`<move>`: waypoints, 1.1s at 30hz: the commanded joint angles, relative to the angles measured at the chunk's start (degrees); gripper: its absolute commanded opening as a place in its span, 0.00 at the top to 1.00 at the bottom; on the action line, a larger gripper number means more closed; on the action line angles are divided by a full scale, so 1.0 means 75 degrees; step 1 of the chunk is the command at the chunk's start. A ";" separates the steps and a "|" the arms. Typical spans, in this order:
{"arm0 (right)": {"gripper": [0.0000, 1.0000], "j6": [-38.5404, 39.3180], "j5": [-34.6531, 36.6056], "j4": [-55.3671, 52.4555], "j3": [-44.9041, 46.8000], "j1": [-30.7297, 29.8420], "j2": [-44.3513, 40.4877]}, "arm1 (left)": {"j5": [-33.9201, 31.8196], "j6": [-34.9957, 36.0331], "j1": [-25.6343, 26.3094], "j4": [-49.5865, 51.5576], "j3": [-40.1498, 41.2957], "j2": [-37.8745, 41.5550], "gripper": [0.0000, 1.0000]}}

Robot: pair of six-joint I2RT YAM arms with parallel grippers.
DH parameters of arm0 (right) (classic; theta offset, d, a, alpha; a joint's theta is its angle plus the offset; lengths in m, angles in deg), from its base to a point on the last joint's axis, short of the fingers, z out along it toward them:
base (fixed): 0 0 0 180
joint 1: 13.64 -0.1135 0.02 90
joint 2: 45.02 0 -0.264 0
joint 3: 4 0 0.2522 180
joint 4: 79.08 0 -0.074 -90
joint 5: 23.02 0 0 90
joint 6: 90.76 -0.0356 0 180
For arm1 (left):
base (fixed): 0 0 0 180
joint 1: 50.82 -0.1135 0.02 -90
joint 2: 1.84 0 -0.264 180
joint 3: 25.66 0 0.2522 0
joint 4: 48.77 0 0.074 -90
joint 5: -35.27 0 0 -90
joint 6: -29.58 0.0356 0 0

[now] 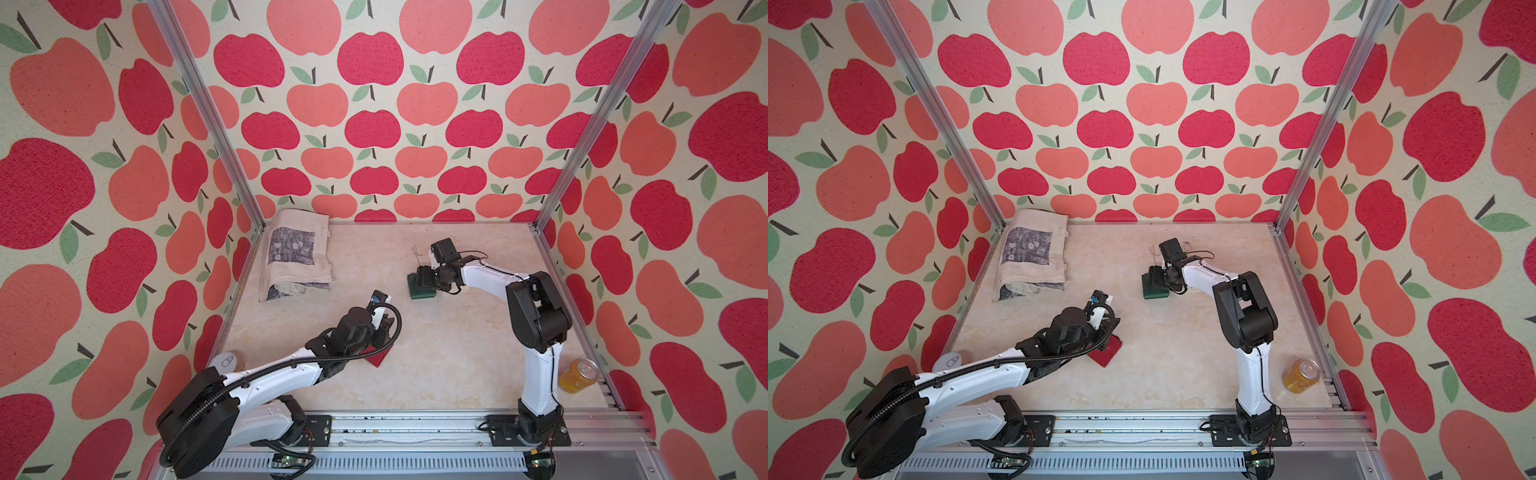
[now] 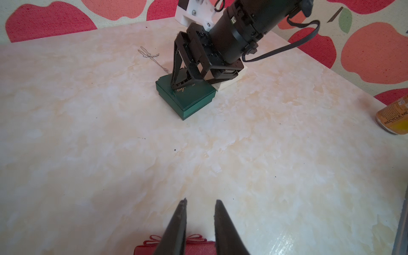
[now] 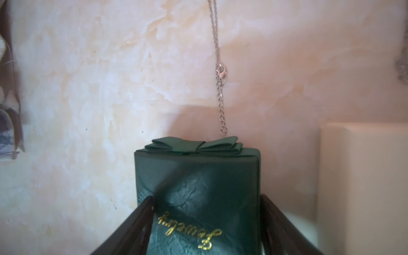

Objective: Take the necklace out of the lift-off lid jewelry box
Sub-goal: Move the jewelry box to the center of the board.

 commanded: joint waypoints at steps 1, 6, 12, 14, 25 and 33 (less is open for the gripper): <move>0.25 -0.0205 0.0367 -0.0666 -0.0009 0.0113 0.0621 | -0.0161 0.0053 -0.0047 0.0295 0.0081 0.0152 0.75; 0.25 -0.0343 0.0267 -0.0644 -0.0268 0.0144 0.0712 | -0.0150 0.0030 -0.0057 0.0412 0.0036 0.0169 0.74; 0.19 -0.0400 0.0198 -0.0615 -0.0392 0.0147 0.0417 | -0.0173 -0.0047 -0.0094 0.0719 -0.0145 0.0280 0.65; 0.16 -0.0344 0.0223 -0.0672 -0.0449 0.0148 0.0279 | -0.0164 -0.0053 -0.0118 0.0889 -0.0233 0.0347 0.59; 0.12 0.0020 0.0099 -0.0705 -0.0142 0.0066 -0.1032 | -0.0549 -0.0891 -0.0232 0.3574 -0.1245 0.1327 0.50; 0.13 0.0269 -0.0125 -0.0455 0.1428 -0.0493 -0.2526 | -0.0211 -0.2582 -0.0626 0.5257 -0.1000 0.2050 0.51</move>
